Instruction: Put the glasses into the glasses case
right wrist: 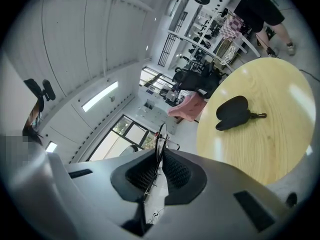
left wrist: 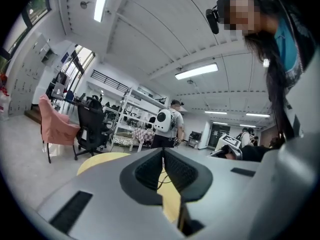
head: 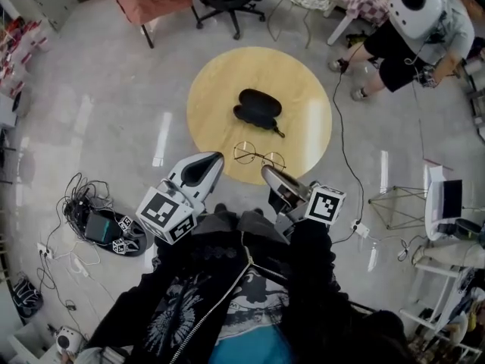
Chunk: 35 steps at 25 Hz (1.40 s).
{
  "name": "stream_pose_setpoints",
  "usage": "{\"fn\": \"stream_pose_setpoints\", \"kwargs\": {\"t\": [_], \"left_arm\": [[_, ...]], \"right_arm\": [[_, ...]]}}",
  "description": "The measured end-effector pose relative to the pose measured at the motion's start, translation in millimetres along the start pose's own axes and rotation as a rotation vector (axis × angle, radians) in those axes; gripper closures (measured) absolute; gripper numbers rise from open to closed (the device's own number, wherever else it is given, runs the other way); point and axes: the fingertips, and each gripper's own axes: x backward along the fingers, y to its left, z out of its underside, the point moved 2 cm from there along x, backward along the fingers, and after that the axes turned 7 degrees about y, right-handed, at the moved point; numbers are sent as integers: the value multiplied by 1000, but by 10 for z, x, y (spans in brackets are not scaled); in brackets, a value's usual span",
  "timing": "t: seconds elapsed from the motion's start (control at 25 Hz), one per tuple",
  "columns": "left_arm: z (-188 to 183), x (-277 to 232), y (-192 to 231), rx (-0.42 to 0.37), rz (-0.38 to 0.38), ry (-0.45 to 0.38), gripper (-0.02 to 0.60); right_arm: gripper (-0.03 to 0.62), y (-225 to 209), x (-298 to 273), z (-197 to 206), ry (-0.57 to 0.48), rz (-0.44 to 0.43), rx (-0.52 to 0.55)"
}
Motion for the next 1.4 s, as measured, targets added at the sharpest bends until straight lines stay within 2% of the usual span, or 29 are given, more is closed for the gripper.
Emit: {"fn": "stream_pose_setpoints", "kwargs": {"t": [0.24,0.56,0.8,1.0,1.2,1.4], "left_arm": [[20,-186,-11,-6,-1,26,568],[-141,-421,166,3,-98,0,568],[-193,-607,198,-1,-135,4,568],[-234,-722,189,-17,-164,15,568],[-287,-745,275,-21,-205,24,568],[-281,-779,304,-17,-233,42,568]], "right_arm": [[545,-255,71,-229,-11,13,-35],[545,-736,39,-737,12,15,-51],[545,-1279,-197,-1009,45,19,-89],[545,-1807,-438,-1003,98,81,-173],[545,-2107,-745,-959,172,99,-207],[545,-2356,-924,-964,179,129,-273]]}}
